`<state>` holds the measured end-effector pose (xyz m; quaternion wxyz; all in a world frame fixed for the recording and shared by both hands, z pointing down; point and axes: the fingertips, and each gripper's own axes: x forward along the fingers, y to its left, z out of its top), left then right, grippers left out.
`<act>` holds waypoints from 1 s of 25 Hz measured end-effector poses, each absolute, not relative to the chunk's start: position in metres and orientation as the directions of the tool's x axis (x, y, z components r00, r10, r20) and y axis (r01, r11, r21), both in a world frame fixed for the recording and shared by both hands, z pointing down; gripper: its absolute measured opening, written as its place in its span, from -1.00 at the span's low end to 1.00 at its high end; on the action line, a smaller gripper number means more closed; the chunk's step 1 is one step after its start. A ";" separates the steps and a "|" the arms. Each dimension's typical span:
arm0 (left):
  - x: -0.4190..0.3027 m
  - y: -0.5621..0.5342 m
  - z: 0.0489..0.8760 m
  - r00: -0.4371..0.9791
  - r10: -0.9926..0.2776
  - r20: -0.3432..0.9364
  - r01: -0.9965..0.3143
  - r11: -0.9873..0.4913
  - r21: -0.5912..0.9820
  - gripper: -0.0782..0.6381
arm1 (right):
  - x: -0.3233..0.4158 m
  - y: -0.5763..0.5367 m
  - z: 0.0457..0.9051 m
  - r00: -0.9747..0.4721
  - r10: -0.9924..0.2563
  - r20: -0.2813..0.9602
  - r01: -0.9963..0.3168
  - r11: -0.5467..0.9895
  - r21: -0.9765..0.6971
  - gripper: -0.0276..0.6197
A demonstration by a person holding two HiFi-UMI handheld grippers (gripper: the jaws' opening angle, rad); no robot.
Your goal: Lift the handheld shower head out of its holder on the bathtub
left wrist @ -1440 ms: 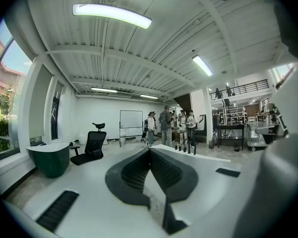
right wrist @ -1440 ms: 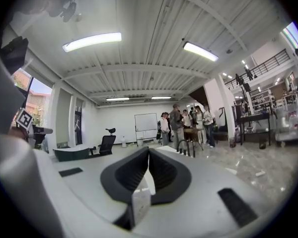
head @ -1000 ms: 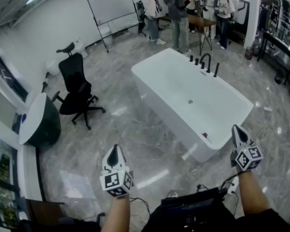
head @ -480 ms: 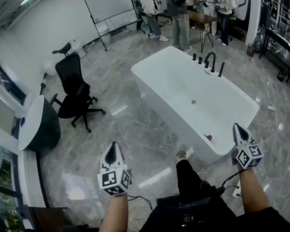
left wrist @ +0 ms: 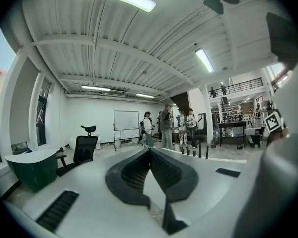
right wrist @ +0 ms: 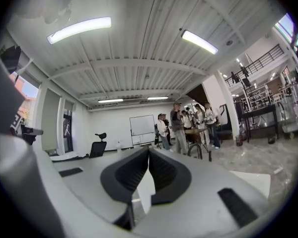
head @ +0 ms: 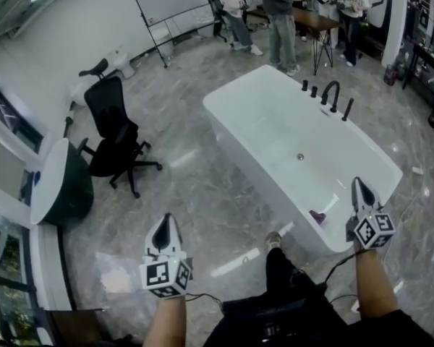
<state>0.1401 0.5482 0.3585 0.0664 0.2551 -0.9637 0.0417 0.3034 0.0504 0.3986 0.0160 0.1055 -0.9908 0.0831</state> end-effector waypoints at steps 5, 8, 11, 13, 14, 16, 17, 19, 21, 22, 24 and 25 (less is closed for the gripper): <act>0.081 0.522 0.361 -0.870 -0.463 0.169 -0.475 0.879 -0.037 -0.76 | 0.239 0.016 0.410 -0.978 -0.198 0.066 -0.206 0.965 -0.163 -0.89; 0.041 0.499 0.356 -0.873 -0.453 0.180 -0.466 0.884 -0.034 -0.76 | 0.198 -0.003 0.410 -0.978 -0.190 0.081 -0.201 0.964 -0.172 -0.89; 0.005 0.471 0.348 -0.875 -0.450 0.180 -0.464 0.885 -0.043 -0.76 | 0.157 -0.025 0.411 -0.984 -0.153 0.090 -0.166 0.971 -0.173 -0.89; -0.018 0.453 0.343 -0.875 -0.450 0.179 -0.464 0.885 -0.048 -0.76 | 0.132 -0.043 0.413 -0.984 -0.152 0.091 -0.166 0.970 -0.177 -0.89; -0.030 0.445 0.340 -0.876 -0.448 0.178 -0.463 0.885 -0.051 -0.76 | 0.119 -0.052 0.412 -0.983 -0.156 0.092 -0.171 0.968 -0.182 -0.89; -0.054 0.429 0.334 -0.878 -0.445 0.175 -0.461 0.886 -0.060 -0.76 | 0.092 -0.068 0.408 -0.983 -0.160 0.090 -0.175 0.966 -0.192 -0.89; -0.066 0.422 0.332 -0.880 -0.443 0.173 -0.459 0.886 -0.065 -0.76 | 0.078 -0.076 0.407 -0.983 -0.159 0.087 -0.173 0.966 -0.193 -0.89; -0.089 0.407 0.328 -0.883 -0.438 0.169 -0.454 0.888 -0.071 -0.76 | 0.053 -0.091 0.407 -0.985 -0.153 0.083 -0.166 0.967 -0.192 -0.89; -0.107 0.393 0.328 -0.886 -0.434 0.161 -0.449 0.891 -0.071 -0.76 | 0.032 -0.104 0.409 -0.986 -0.146 0.080 -0.159 0.969 -0.190 -0.89; -0.115 0.386 0.328 -0.887 -0.434 0.157 -0.448 0.891 -0.072 -0.76 | 0.023 -0.110 0.410 -0.987 -0.144 0.078 -0.156 0.970 -0.189 -0.89; -0.128 0.376 0.329 -0.887 -0.435 0.154 -0.450 0.890 -0.074 -0.76 | 0.009 -0.118 0.410 -0.987 -0.141 0.076 -0.153 0.970 -0.189 -0.89; -0.133 0.372 0.330 -0.886 -0.437 0.157 -0.452 0.889 -0.074 -0.76 | 0.003 -0.120 0.410 -0.987 -0.140 0.077 -0.152 0.970 -0.190 -0.89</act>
